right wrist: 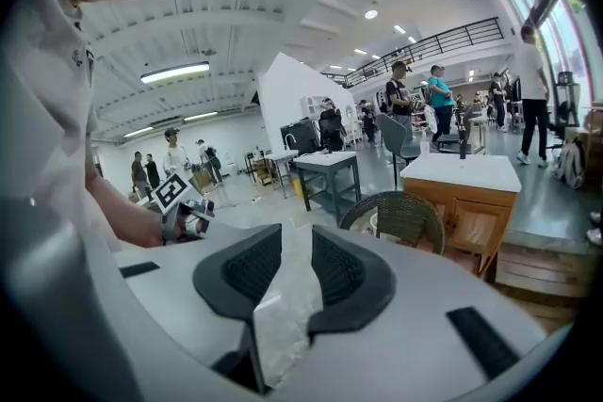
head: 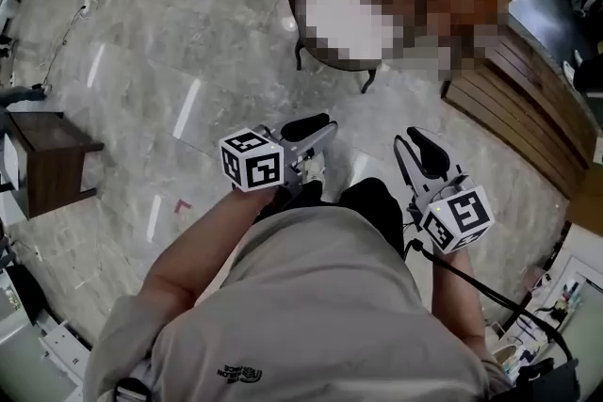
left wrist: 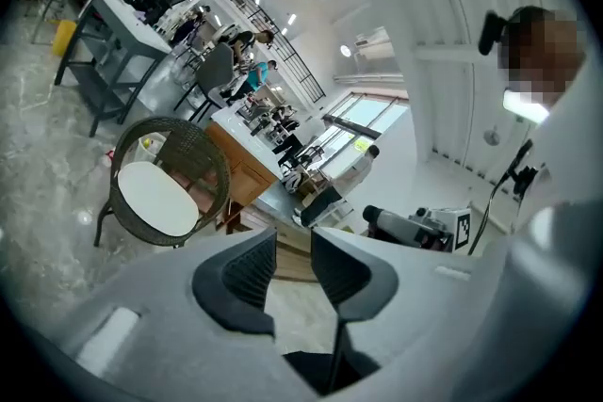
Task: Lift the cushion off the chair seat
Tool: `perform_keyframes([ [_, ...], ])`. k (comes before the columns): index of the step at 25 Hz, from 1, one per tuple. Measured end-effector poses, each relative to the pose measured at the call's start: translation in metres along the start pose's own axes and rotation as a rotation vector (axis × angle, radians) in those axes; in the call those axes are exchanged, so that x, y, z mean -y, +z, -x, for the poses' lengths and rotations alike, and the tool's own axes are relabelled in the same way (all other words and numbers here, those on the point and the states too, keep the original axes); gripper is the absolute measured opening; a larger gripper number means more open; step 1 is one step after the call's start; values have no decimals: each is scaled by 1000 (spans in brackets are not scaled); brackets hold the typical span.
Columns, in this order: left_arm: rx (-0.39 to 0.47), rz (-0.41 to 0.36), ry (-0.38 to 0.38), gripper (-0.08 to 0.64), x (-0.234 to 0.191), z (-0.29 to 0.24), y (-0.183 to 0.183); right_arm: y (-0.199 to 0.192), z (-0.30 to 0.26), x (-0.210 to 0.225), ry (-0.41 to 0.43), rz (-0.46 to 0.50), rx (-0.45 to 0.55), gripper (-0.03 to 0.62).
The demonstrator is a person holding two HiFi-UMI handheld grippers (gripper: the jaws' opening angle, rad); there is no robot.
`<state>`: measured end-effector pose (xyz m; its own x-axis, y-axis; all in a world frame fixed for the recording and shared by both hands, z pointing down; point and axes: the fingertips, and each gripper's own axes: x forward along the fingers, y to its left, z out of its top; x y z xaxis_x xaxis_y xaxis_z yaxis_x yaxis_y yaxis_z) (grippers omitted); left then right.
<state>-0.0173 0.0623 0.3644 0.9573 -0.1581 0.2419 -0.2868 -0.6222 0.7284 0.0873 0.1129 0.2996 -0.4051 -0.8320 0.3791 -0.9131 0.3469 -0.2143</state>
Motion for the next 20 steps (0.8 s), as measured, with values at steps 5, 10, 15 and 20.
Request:
perform_keyframes([
  [5, 23, 155, 16, 112, -53, -31, 8, 11, -37, 19, 38, 20, -34, 109],
  [10, 54, 283, 77, 127, -120, -79, 10, 6, -74, 73, 86, 10, -82, 107],
  [15, 99, 432, 174, 144, -189, -121, 1, 4, -118, 125, 180, 14, -142, 107],
  [20, 152, 560, 257, 147, -251, -169, 3, 9, -157, 171, 285, -11, -197, 107],
])
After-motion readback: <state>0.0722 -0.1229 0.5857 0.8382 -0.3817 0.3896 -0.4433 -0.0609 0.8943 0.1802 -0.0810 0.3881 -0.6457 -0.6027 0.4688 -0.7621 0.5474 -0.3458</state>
